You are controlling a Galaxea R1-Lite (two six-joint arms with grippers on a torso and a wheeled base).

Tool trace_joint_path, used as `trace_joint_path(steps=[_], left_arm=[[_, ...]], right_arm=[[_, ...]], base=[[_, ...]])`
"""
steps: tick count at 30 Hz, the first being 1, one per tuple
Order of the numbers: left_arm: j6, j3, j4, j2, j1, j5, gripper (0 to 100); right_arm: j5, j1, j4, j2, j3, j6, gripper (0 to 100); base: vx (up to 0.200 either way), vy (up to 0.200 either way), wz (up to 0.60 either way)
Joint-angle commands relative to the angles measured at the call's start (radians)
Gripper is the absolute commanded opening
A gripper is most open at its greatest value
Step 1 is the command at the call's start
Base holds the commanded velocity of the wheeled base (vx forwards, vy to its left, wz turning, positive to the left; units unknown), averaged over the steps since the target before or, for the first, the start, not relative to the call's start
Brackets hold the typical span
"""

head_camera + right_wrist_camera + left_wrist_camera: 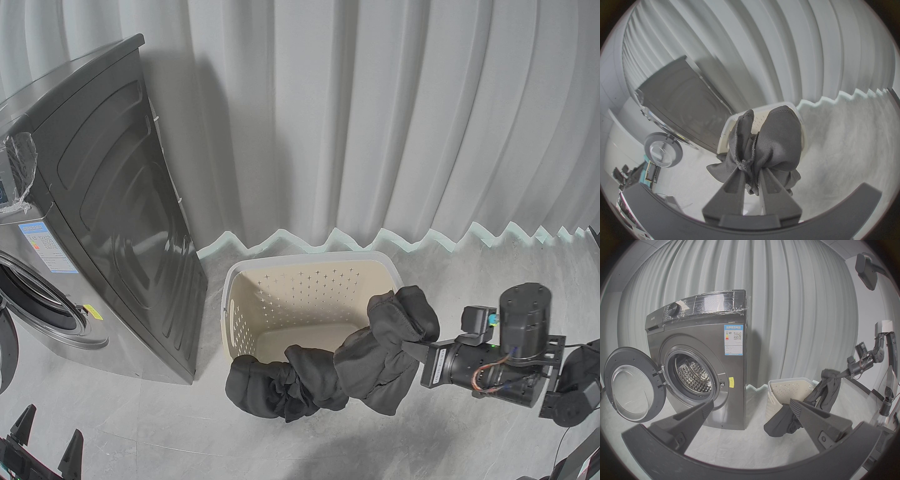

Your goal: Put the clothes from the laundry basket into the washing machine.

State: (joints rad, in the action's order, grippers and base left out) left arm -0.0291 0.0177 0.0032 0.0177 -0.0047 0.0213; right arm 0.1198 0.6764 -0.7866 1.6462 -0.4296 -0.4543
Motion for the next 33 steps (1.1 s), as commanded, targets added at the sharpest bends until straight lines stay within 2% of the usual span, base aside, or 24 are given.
trace_joint_path(steps=[1,3,5,9,10,12,15,23,24,25,28,33], left_arm=[[-0.002,-0.015,0.000,-0.016,0.000,0.000,100],[0.000,-0.015,0.000,-0.016,0.000,0.000,100],[0.000,-0.015,0.000,-0.016,0.000,0.000,100],[0.000,-0.015,0.000,-0.016,0.000,0.000,100],[0.000,-0.015,0.001,-0.016,0.000,0.000,100],[0.000,-0.015,0.001,-0.016,0.000,0.000,100],[-0.002,-0.015,0.001,-0.016,0.000,0.000,100],[-0.002,-0.015,0.001,-0.016,0.000,0.000,100],[0.000,-0.015,0.001,-0.016,0.000,0.000,100],[0.002,-0.015,0.001,-0.016,0.000,0.000,100],[0.002,-0.015,0.001,-0.016,0.000,0.000,100],[0.002,-0.015,0.001,-0.016,0.000,0.000,100]], right_arm=[[0.054,0.092,0.000,-0.275,0.032,0.011,0],[0.054,0.084,0.001,-0.292,0.025,0.032,0],[0.054,0.080,-0.006,-0.305,0.018,0.101,0],[0.063,0.071,-0.020,-0.313,0.009,0.149,0],[0.064,0.063,-0.023,-0.312,0.011,0.161,0],[0.073,0.023,-0.040,-0.310,0.011,0.224,0],[0.081,-0.012,-0.065,-0.313,0.015,0.273,0],[0.106,-0.014,-0.077,-0.316,0.025,0.281,0],[0.136,-0.014,-0.076,-0.315,0.020,0.284,0],[0.141,-0.014,-0.076,-0.313,0.018,0.284,0],[0.144,-0.014,-0.076,-0.315,0.023,0.284,0],[0.143,-0.014,-0.077,-0.315,0.022,0.284,0]], base=[[0.000,0.000,0.00],[0.000,0.000,0.00],[0.000,0.000,0.00],[0.000,0.000,0.00],[0.000,0.000,0.00],[0.000,0.000,0.00],[0.000,0.000,0.00],[-0.025,0.000,0.00],[-0.200,0.000,0.00],[-0.200,0.000,0.00],[-0.200,0.000,0.00],[0.000,0.000,0.00]])
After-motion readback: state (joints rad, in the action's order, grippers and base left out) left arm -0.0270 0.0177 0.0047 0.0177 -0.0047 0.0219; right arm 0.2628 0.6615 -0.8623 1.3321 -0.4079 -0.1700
